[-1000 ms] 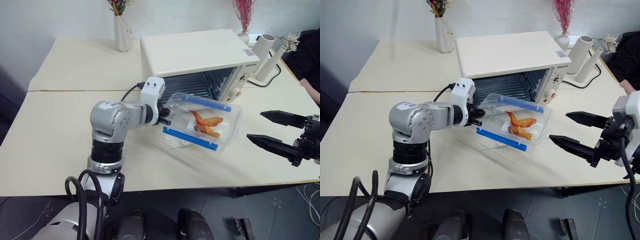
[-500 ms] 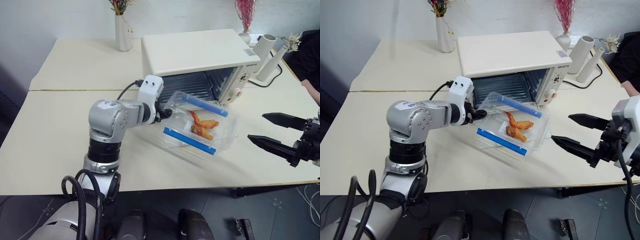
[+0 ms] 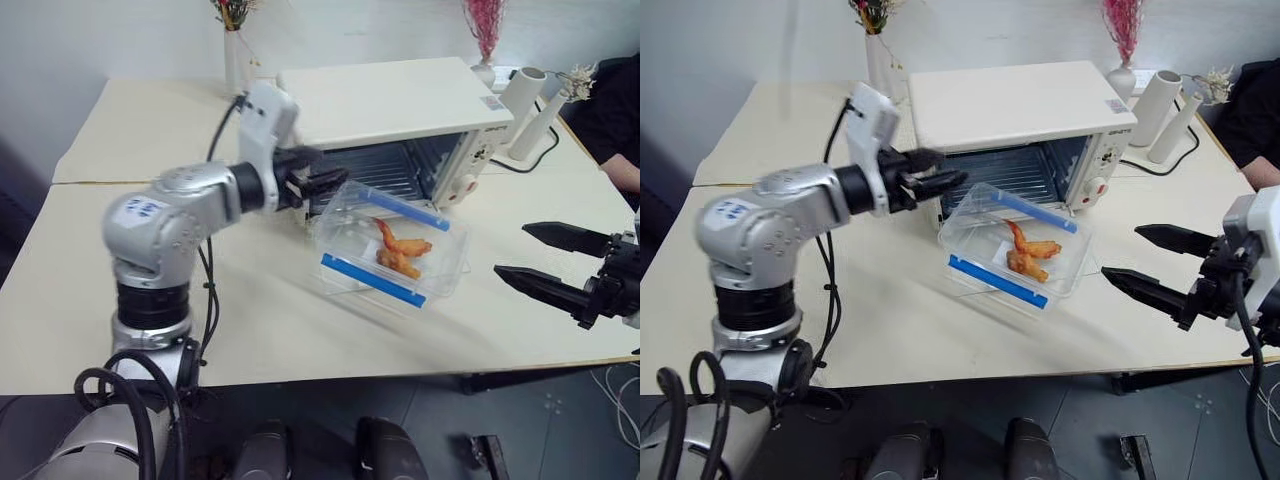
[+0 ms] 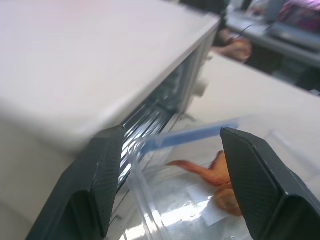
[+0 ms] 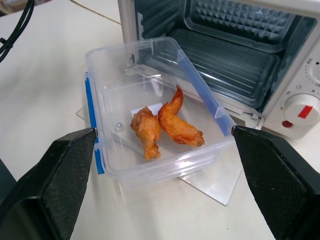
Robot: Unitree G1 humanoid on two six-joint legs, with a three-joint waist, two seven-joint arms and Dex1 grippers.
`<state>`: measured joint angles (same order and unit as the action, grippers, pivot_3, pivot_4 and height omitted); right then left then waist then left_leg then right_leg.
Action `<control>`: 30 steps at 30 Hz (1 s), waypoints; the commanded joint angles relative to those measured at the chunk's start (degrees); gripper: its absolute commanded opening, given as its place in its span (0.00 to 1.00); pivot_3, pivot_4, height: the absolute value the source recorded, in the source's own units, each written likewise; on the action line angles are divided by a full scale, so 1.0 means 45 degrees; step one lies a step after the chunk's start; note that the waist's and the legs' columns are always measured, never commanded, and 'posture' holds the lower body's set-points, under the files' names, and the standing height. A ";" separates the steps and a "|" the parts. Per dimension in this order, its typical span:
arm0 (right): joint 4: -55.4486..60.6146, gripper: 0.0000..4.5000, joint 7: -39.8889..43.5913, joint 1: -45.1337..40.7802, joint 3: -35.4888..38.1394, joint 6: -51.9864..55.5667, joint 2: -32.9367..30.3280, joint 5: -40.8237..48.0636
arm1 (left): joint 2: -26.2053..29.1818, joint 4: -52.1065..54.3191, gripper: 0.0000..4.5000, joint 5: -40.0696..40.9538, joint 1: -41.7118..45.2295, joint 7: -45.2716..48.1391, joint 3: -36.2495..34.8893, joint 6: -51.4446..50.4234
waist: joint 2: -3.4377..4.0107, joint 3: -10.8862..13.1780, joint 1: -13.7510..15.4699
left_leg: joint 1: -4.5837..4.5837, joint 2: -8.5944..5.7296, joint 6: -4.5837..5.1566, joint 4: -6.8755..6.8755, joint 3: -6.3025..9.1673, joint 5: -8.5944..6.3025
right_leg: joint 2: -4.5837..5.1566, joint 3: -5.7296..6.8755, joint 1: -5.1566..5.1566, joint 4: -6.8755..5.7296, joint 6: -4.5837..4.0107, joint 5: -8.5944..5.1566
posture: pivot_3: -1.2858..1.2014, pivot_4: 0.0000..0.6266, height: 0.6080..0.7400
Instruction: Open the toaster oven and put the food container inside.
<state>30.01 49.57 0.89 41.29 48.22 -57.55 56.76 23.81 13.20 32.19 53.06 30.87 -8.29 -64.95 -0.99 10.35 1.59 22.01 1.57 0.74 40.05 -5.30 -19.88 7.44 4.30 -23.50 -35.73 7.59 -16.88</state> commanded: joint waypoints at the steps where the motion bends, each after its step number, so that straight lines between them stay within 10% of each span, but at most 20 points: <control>1: 0.0836 0.91 0.0025 -0.0132 0.0485 0.0506 -0.0368 0.1398 | 0.1907 0.0309 0.64 0.2298 -0.0819 0.3754 -0.1043 0.0187 | 0.0005 -0.0003 -0.0071 | -0.0004 0.0008 -0.0006 -0.0007 0.0001 -0.0004 | -0.0008 0.0000 -0.0002 0.0001 -0.0004 -0.0002 | 0.52 0.24 1.00; 12: 0.3302 0.12 -0.1278 0.1203 -0.0490 0.1087 0.0004 0.3754 | 0.5904 0.0905 0.00 0.1993 -0.3238 1.0133 0.2342 0.2988 | 0.0008 0.0001 0.0095 | 0.0018 0.0001 0.0010 0.0009 0.0005 -0.0013 | -0.0001 0.0014 0.0035 0.0053 -0.0011 -0.0006 | 0.52 0.24 1.00; 30: 0.0681 0.12 -0.0628 -0.0015 -0.5565 -0.1622 0.0250 -0.2398 | 0.3309 -0.2075 0.00 -0.1612 -0.1904 0.9642 0.5168 0.6200 | 0.0009 0.0001 -0.0033 | 0.0036 -0.0008 0.0024 0.0010 -0.0006 -0.0011 | -0.0016 0.0018 -0.0004 0.0022 -0.0011 -0.0006 | 0.52 0.24 1.00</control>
<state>34.20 44.64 1.64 16.00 43.17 -55.52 47.83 38.89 3.62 25.52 43.52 74.56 14.83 -37.96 -0.95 10.36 1.44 22.18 1.54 0.85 40.10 -5.34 -19.93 7.37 4.38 -23.51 -35.63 7.55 -16.90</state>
